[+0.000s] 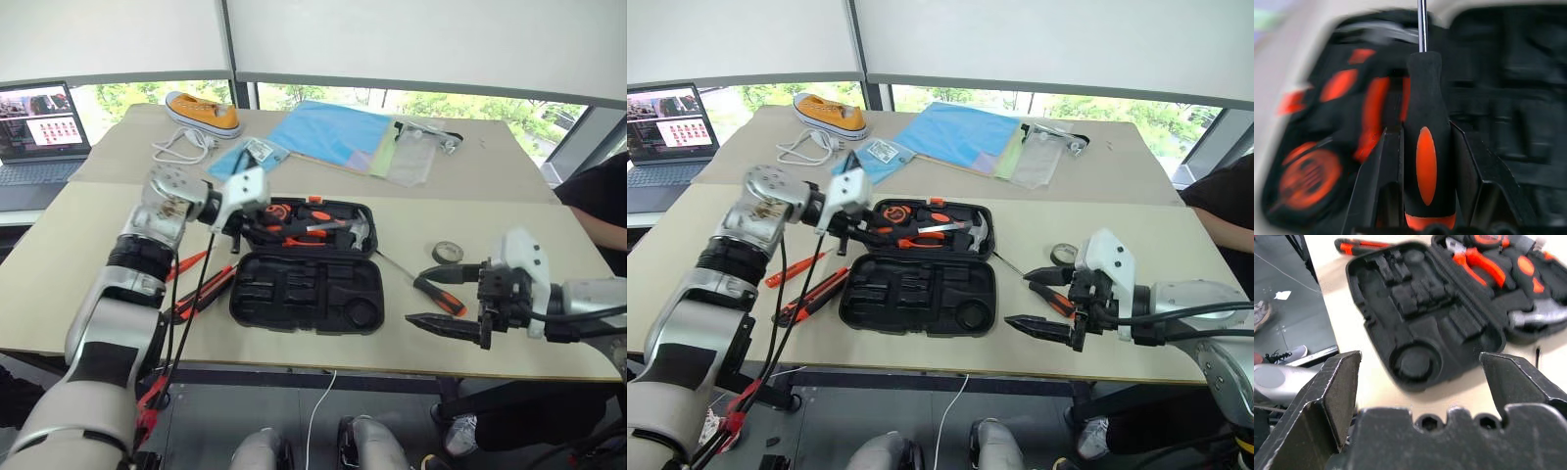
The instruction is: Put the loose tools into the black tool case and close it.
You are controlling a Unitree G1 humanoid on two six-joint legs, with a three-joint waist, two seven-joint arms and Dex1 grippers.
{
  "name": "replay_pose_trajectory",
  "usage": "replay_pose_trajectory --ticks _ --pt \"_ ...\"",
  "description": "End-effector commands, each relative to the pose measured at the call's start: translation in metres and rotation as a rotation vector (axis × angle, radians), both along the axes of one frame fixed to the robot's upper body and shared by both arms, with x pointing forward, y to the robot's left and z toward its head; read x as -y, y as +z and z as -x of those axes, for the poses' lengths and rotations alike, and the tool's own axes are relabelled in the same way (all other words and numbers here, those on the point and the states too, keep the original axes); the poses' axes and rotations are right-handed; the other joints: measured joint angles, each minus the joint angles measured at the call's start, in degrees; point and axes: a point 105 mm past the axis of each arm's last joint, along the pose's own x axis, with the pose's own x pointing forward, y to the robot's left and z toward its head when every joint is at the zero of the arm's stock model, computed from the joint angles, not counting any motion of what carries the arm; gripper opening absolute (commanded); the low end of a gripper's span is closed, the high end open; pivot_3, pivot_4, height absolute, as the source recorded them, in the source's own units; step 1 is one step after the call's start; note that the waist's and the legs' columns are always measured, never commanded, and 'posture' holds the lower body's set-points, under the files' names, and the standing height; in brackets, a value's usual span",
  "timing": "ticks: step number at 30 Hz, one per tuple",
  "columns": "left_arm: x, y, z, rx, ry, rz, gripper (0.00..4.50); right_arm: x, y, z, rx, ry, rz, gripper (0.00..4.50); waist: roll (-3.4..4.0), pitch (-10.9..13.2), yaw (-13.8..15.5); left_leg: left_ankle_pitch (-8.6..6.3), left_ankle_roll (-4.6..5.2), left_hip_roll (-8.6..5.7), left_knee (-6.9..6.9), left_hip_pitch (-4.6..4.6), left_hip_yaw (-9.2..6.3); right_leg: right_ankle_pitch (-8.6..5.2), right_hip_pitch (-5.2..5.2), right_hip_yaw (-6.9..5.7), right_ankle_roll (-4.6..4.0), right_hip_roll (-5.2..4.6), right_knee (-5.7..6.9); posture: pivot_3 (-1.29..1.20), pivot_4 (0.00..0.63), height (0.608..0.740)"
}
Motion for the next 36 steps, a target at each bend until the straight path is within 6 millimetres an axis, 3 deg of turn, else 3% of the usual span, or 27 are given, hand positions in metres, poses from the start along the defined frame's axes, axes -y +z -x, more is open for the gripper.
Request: replay_pose_trajectory --ticks 1,5,11,22,24,25,32,34,36 --pt "-0.004 -0.013 0.001 0.02 -0.03 -0.103 0.87 0.001 0.012 0.003 0.073 -0.022 0.002 4.5 0.0 0.0 -0.07 0.03 0.05 0.02 0.01 0.01 -0.01 0.0 0.01 0.01 0.01 -0.03 0.0 0.0 0.15 0.718" --pt "-0.011 -0.024 0.002 0.001 -0.025 -0.151 0.87 0.002 0.01 0.007 0.073 -0.034 0.004 4.5 -0.01 0.0 0.21 0.11 0.2 0.02 0.03 0.0 -0.1 0.02 0.05 0.04 0.01 -0.12 0.03 0.0 0.15 0.718" --pt "-0.022 -0.024 -0.003 0.015 0.021 -0.175 0.87 0.004 0.009 0.007 0.074 -0.047 0.006 4.5 -0.01 0.01 0.73 0.11 0.41 -0.04 0.08 -0.16 -0.23 0.07 0.04 0.0 -0.06 -0.07 -0.02 0.0 0.15 0.718" --pt "-0.015 -0.025 -0.009 0.013 0.054 -0.129 0.87 -0.001 0.008 0.005 0.081 -0.033 -0.006 4.5 -0.02 0.01 0.75 0.09 0.52 -0.06 0.19 -0.16 -0.3 0.1 0.17 -0.01 0.07 -0.1 -0.06 0.0 0.15 0.718" --pt "-0.014 -0.021 -0.007 0.003 0.045 -0.118 1.88 -0.001 0.008 0.005 0.081 -0.03 -0.01 4.5 -0.02 0.01 0.74 0.09 0.53 -0.06 0.21 -0.18 -0.31 0.1 0.18 -0.01 0.08 -0.09 -0.07 0.0 0.15 0.718" --pt "-0.013 -0.019 -0.006 -0.004 0.043 -0.105 1.98 -0.002 0.008 0.005 0.081 -0.028 -0.011 4.5 -0.02 0.01 0.73 0.09 0.53 -0.06 0.22 -0.18 -0.32 0.11 0.18 -0.02 0.07 -0.09 -0.06 0.0 0.15 0.718" --pt "-0.006 0.002 0.0 -0.027 0.011 -0.039 4.42 -0.006 0.007 0.007 0.072 -0.01 -0.023 4.5 -0.02 0.01 0.85 0.08 0.55 -0.05 0.39 -0.24 -0.38 0.12 0.2 -0.06 0.12 -0.1 -0.04 0.0 0.15 0.718" --pt "-0.004 0.004 0.0 -0.028 0.008 -0.029 4.3 -0.006 0.007 0.007 0.074 -0.008 -0.024 4.5 -0.02 0.01 0.81 0.04 0.62 -0.05 0.44 -0.23 -0.38 0.12 0.24 -0.05 0.14 -0.11 -0.04 0.0 0.15 0.718" --pt "0.002 0.002 0.001 -0.031 -0.001 -0.021 3.8 -0.006 0.007 0.005 0.076 -0.009 -0.027 4.5 -0.02 0.01 0.77 0.02 0.64 -0.05 0.45 -0.23 -0.38 0.12 0.25 -0.04 0.15 -0.11 -0.04 0.0 0.15 0.718"
